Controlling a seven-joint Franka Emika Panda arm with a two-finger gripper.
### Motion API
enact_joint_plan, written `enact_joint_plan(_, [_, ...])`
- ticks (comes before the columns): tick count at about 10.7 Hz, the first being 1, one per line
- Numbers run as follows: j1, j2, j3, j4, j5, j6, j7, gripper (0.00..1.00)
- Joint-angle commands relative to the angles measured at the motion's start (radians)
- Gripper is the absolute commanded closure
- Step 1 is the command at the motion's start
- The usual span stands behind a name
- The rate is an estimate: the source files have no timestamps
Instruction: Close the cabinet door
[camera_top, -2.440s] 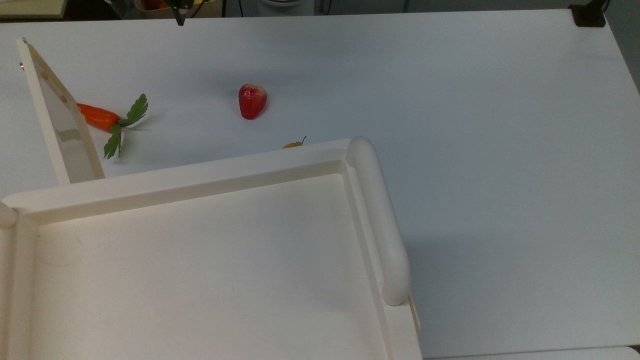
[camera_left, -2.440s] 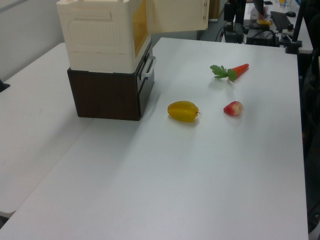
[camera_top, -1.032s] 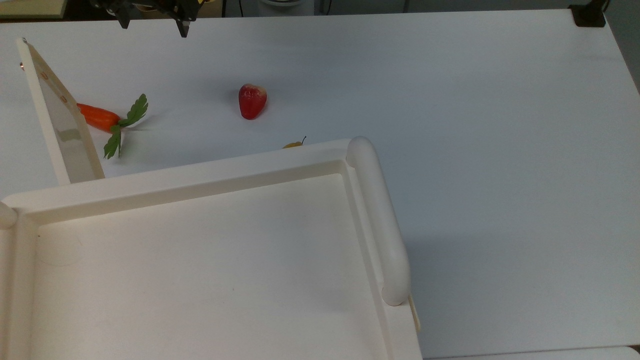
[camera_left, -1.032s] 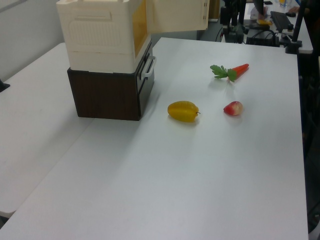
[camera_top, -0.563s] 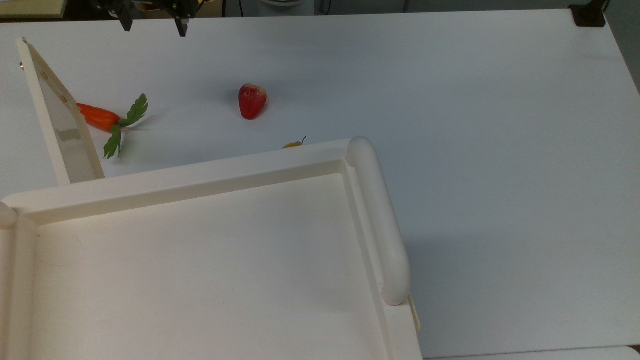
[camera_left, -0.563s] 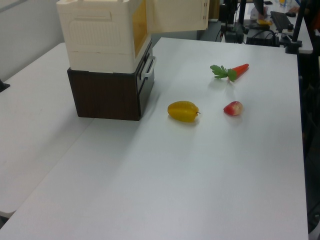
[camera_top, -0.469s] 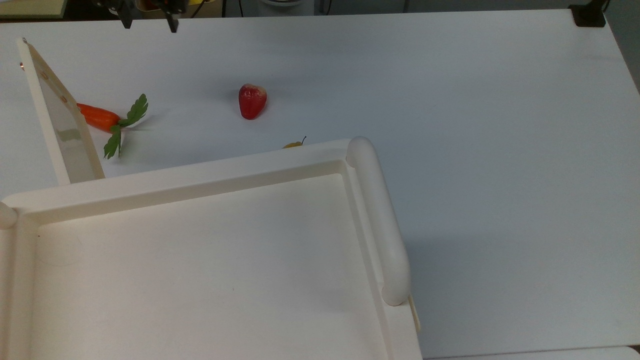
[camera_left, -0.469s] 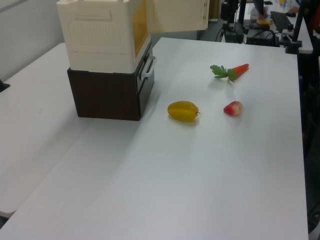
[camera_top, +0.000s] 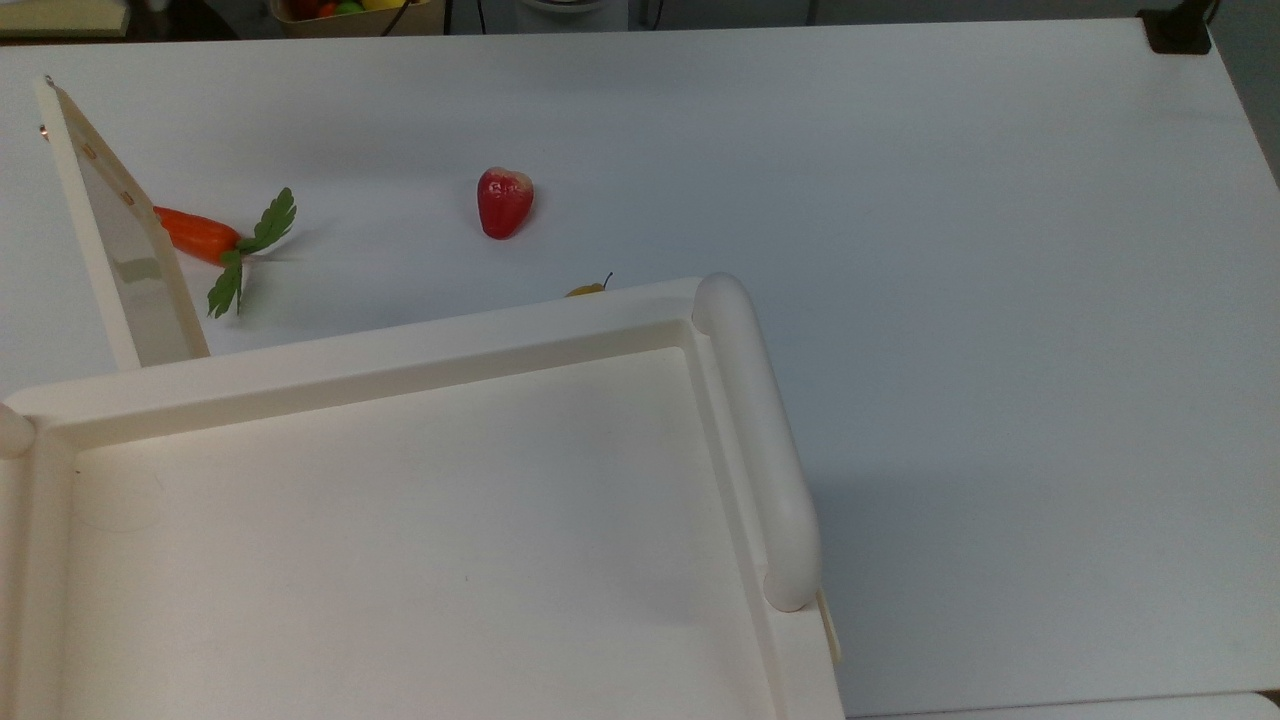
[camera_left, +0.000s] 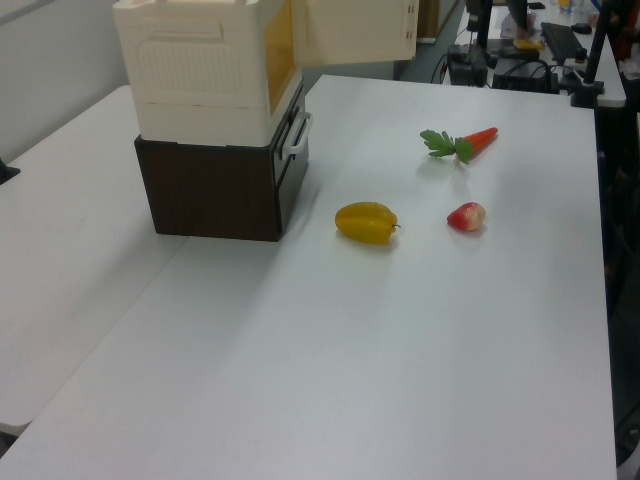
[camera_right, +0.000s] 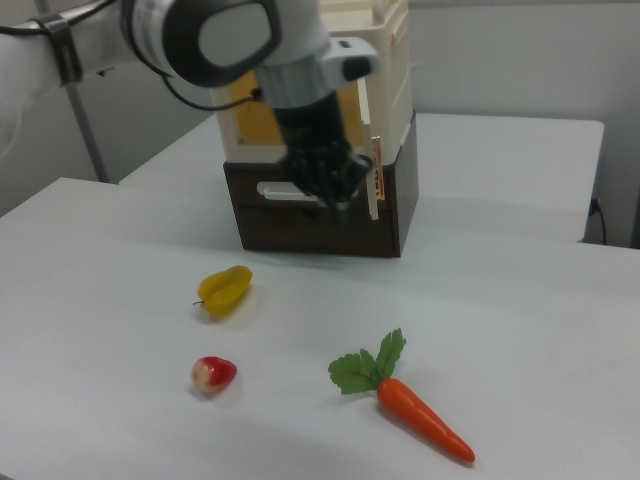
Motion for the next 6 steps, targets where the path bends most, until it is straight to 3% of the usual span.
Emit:
enact_joint_plan(1, [-0.073,0.032,0.003,-0.021,0.019,0.170,-0.083,1.00])
enact_joint_plan(4, [-0.112,0.095,0.003,-0.021,0.029,0.365,-0.104,1.00])
enact_joint_plan(6, [-0.110,0.143,0.004,-0.021,0.116,0.495,-0.114,1.00])
